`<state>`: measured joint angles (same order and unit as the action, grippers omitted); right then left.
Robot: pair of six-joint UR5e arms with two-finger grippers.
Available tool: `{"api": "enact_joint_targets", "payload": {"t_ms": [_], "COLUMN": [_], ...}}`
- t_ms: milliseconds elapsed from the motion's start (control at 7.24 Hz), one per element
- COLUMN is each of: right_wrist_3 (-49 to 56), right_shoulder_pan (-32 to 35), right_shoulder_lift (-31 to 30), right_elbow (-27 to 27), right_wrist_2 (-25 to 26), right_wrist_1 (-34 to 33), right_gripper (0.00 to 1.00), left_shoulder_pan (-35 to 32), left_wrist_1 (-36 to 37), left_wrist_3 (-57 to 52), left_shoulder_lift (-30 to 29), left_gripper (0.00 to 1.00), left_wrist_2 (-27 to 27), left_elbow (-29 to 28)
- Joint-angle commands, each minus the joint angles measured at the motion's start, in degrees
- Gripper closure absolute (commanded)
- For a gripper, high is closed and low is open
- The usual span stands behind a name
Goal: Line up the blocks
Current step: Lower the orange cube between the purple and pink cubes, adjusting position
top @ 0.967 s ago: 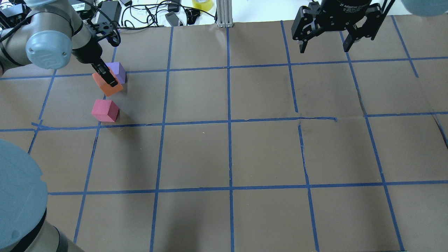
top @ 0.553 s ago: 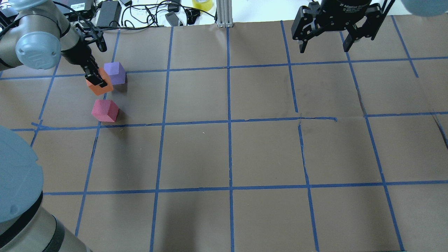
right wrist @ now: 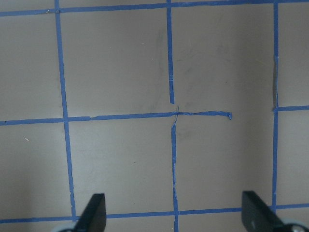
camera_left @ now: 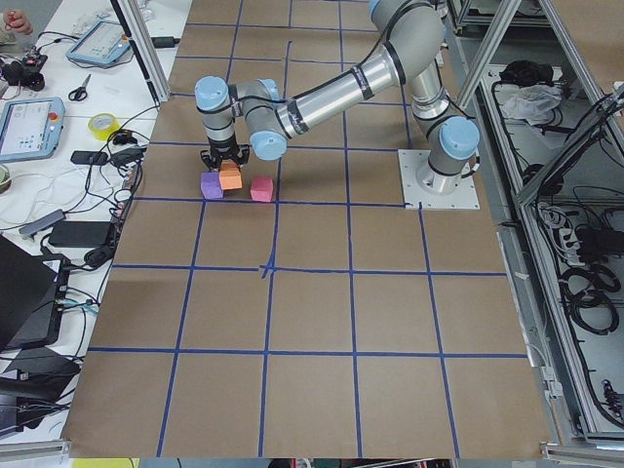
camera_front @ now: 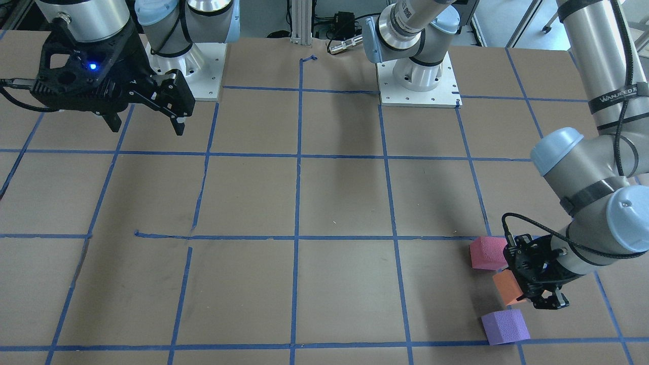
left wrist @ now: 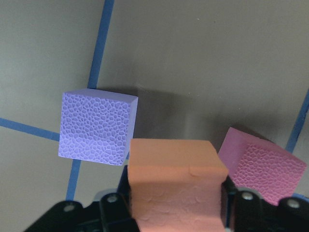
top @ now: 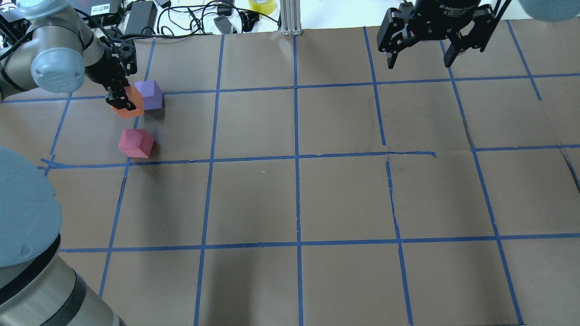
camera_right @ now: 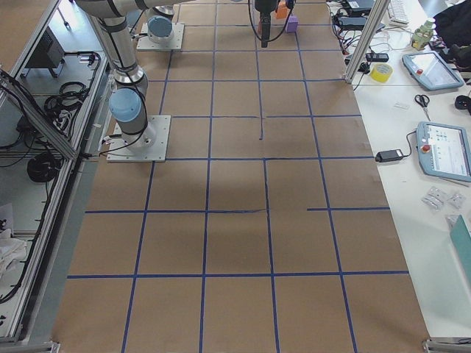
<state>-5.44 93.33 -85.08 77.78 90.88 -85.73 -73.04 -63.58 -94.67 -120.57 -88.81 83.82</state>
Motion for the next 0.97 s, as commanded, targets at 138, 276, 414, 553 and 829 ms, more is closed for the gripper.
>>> {"api": "enact_joint_targets", "payload": {"t_ms": [138,276,414,553,829], "right_wrist_3": [-0.01,0.08,-0.01,0.08,-0.01], "right_shoulder_pan": [-0.16,-0.16,-0.16,-0.16,-0.16], "right_shoulder_lift": [0.00,0.00,0.00,0.00,0.00], "right_elbow": [0.00,0.00,0.00,0.00,0.26], "right_wrist_2": [0.00,0.17,0.00,0.09,0.00], "right_wrist_1": [-0.05,0.03,0.03,0.03,-0.14], "right_gripper": [0.00,0.00,0.00,0.00,0.00], "left_shoulder_pan": [-0.09,-0.09,-0.09,-0.09,0.09], "left_wrist_1": [0.92,1.09,1.35,0.83,0.30], "left_wrist_3": [-9.37,-12.53,-13.00,-13.00,-12.65], "left_shoulder_lift": [-0.80,-1.33,-1.77,-2.04,-2.48], "left_gripper": [1.00,1.00,1.00,1.00,1.00], "left_wrist_2": [0.30,2.65,3.54,3.55,3.29], "left_elbow": [0.91,1.00,1.00,1.00,0.56]}}
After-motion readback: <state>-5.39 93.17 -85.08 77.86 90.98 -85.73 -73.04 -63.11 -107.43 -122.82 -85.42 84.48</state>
